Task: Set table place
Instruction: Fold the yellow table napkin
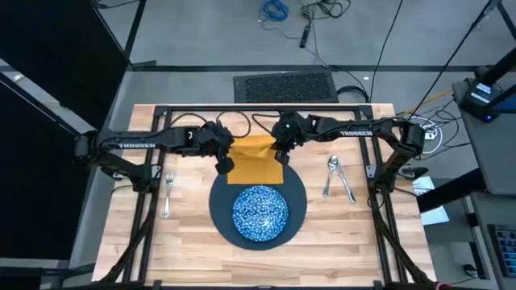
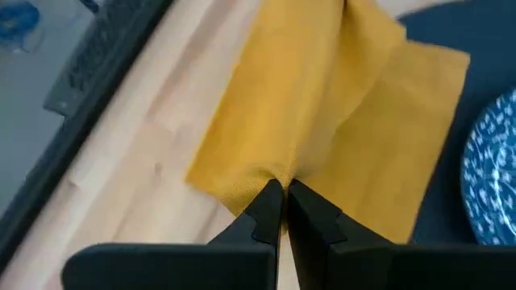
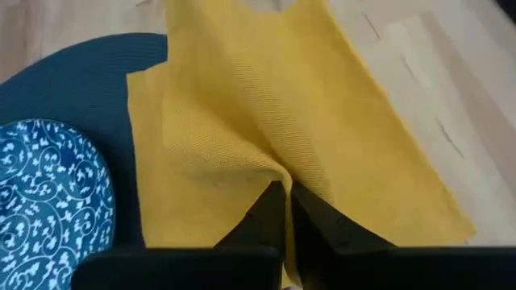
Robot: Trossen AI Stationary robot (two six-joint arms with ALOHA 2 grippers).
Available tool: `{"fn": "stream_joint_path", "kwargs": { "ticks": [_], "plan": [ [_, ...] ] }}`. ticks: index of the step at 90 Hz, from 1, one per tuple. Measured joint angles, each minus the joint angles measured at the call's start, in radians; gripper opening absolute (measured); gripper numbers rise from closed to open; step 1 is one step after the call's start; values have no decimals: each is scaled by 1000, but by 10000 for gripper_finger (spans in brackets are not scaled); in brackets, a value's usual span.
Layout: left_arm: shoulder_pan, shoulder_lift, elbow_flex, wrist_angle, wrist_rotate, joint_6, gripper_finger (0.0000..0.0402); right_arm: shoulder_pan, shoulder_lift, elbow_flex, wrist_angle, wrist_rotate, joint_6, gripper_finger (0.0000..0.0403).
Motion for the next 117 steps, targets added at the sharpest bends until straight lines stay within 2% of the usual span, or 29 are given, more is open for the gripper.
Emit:
{"fn": "stream_joint_path", "kwargs": {
  "ticks": [12, 32, 47, 82, 95, 111, 117],
  "plan": [
    [-29, 12, -23, 6, 4, -35, 0, 13, 0, 1, -14, -4, 14, 0],
    [-52, 13, -65, 42, 7, -72, 0, 19, 0, 1, -78, -99, 47, 8],
    [-70, 14, -65, 59, 7, -78, 0, 34, 0, 1, -106, -104, 101, 46],
    [-124, 124, -65, 100, 21, -117, 0, 117, 0, 1, -181, -104, 75, 185],
    [-123, 160, -65, 102, 22, -114, 0, 124, 0, 1, -184, -99, 64, 204],
    [-124, 163, -65, 85, 25, -122, 0, 130, 0, 1, -222, -98, 46, 202],
    [-124, 163, -65, 76, 56, -125, 0, 131, 0, 1, -226, -99, 46, 201]
  ]
}}
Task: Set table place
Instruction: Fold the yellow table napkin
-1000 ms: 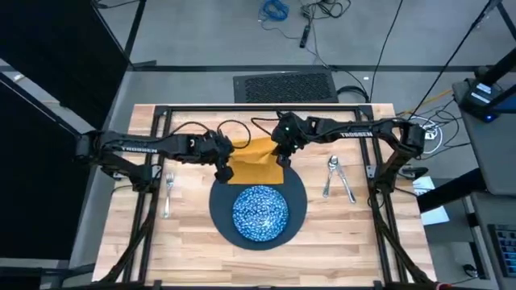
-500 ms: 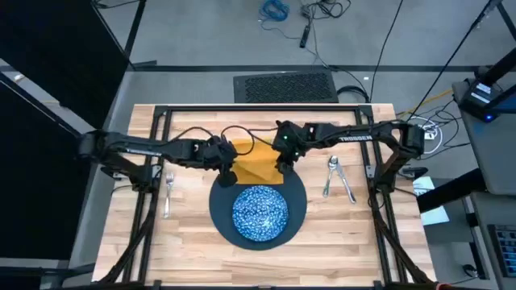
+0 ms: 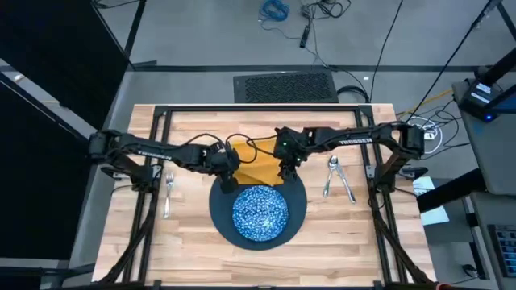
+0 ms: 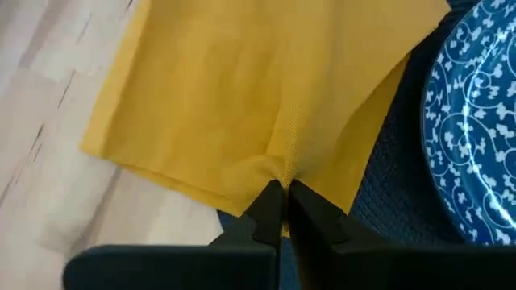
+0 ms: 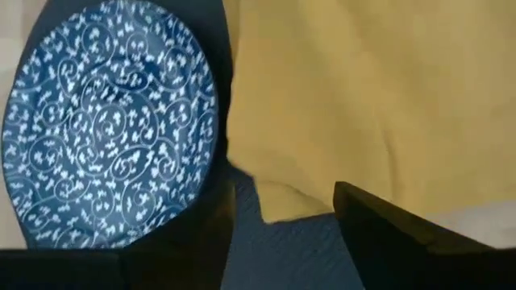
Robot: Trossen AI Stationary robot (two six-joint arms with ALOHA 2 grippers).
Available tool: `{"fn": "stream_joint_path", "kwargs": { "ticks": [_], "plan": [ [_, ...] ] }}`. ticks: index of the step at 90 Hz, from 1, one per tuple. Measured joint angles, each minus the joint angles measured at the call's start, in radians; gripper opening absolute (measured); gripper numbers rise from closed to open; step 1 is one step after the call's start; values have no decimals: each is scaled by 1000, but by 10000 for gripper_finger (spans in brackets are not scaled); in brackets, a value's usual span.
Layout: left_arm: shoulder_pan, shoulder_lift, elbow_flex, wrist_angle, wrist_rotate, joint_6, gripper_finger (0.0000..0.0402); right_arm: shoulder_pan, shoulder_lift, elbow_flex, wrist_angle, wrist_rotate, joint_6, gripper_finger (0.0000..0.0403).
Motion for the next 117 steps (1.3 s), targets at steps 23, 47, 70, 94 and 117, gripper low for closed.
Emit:
{"fn": "stream_joint_path", "kwargs": {
  "ticks": [23, 47, 70, 94, 117],
  "plan": [
    [16, 0, 0, -38, -29, 22, 0, -1, 0, 0, 5, 0, -8, 199],
    [22, 10, 0, -11, 86, 5, 0, -9, 0, 0, -7, 81, -59, 199],
    [22, 9, 0, -10, 91, -4, 2, -36, 0, 0, -7, 77, -54, 199],
    [22, 9, 0, 3, 90, 83, 74, -36, 0, 0, -21, 75, -54, 199],
    [23, 9, 0, 59, -59, 75, 181, -36, 0, -1, -34, 75, -84, 199]
  ]
}}
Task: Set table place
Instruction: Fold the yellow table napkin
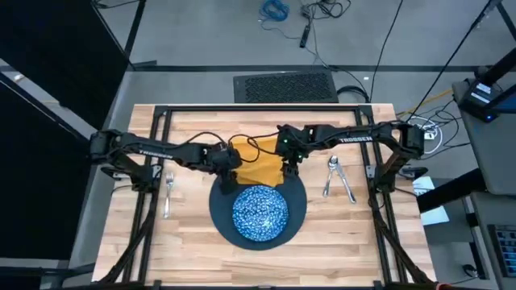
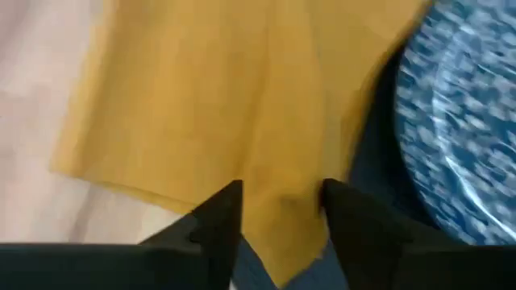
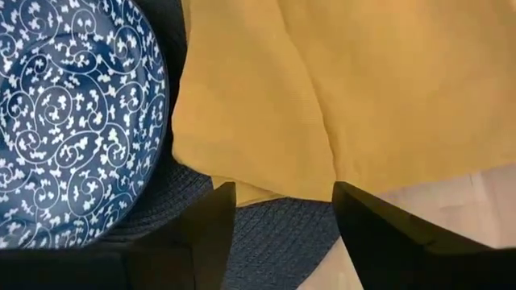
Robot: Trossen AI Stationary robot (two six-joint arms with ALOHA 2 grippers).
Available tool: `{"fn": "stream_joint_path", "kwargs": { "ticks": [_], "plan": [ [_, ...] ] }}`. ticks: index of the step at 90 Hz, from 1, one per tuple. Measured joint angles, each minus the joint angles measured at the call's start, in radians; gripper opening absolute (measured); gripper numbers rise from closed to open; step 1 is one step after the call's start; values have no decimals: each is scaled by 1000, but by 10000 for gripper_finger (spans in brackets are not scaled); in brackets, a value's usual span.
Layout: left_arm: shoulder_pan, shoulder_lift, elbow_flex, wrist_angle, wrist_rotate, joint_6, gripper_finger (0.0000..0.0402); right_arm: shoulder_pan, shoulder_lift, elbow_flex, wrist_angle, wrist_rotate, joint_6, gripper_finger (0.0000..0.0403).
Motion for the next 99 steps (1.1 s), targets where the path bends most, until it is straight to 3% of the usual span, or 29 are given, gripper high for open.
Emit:
{"fn": "stream_joint_path", "kwargs": {
  "ticks": [8, 14, 22, 36, 53, 73, 99],
  "plan": [
    [19, 0, 0, 16, -145, 1, 198, 1, 0, 0, 0, 0, -19, 199],
    [52, 0, 0, 26, -177, 19, 202, 1, 0, 0, 2, 0, -30, 199],
    [113, 0, 0, 46, -120, 30, 203, 1, 0, 0, 2, 0, -40, 199],
    [193, 0, 0, 74, 85, 18, 203, 2, 0, 0, 2, 0, -77, 199],
    [263, 27, 2, 55, 111, 22, 203, 2, 0, 0, 31, 0, -111, 199],
    [342, 148, 2, 46, 120, 27, 203, 2, 0, 0, 37, 0, -126, 199],
    [351, 191, 2, 97, 95, 79, 203, 2, 0, 0, 36, 0, -148, 199]
  ]
}}
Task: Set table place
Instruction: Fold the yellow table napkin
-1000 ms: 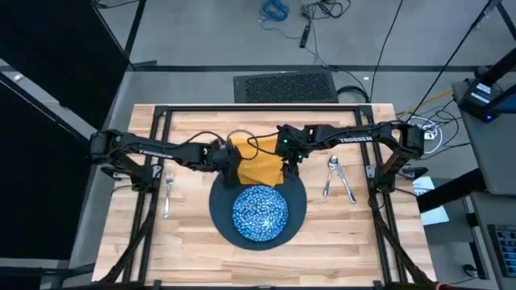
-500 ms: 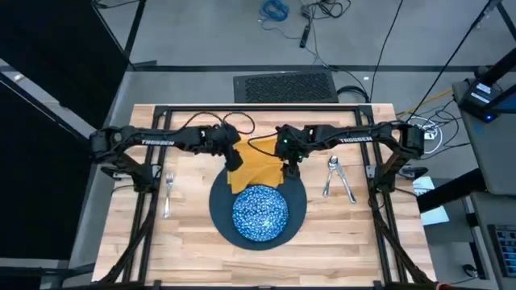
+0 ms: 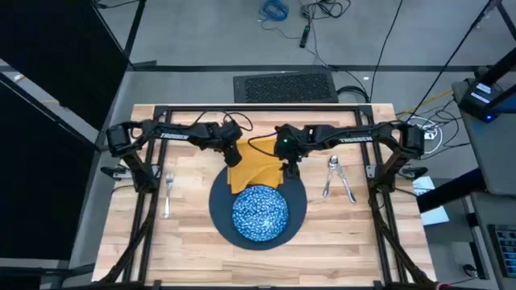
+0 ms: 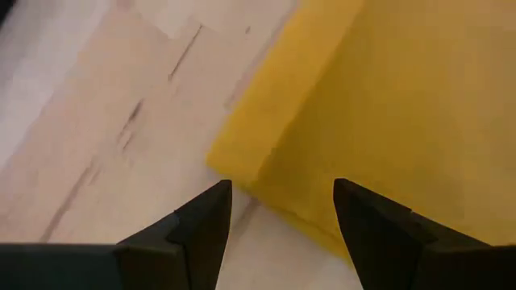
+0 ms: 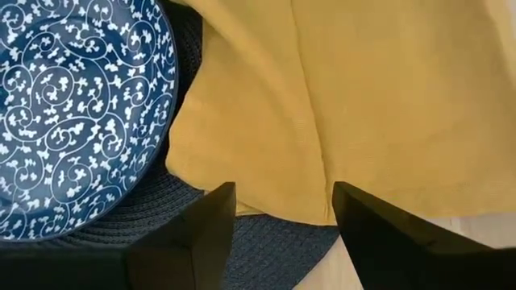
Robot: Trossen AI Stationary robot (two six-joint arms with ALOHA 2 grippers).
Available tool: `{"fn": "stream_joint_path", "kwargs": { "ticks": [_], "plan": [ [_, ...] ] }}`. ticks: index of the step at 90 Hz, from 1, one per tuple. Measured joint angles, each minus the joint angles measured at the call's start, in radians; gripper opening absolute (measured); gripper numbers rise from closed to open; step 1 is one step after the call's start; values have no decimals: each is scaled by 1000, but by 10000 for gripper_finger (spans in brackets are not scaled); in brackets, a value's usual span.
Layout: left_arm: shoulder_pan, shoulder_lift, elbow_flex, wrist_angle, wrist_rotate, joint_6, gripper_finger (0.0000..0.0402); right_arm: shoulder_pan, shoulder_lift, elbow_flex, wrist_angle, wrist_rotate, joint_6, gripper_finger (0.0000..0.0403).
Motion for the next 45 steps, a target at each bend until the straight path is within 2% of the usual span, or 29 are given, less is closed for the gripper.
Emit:
{"fn": "stream_joint_path", "kwargs": {
  "ticks": [28, 45],
  "plan": [
    [1, 0, 0, 7, -76, 35, 203, 0, 0, 0, 0, 0, 0, 199],
    [1, 0, 0, 14, -77, 36, 199, 0, 0, 0, 2, 0, 5, 199]
  ]
}}
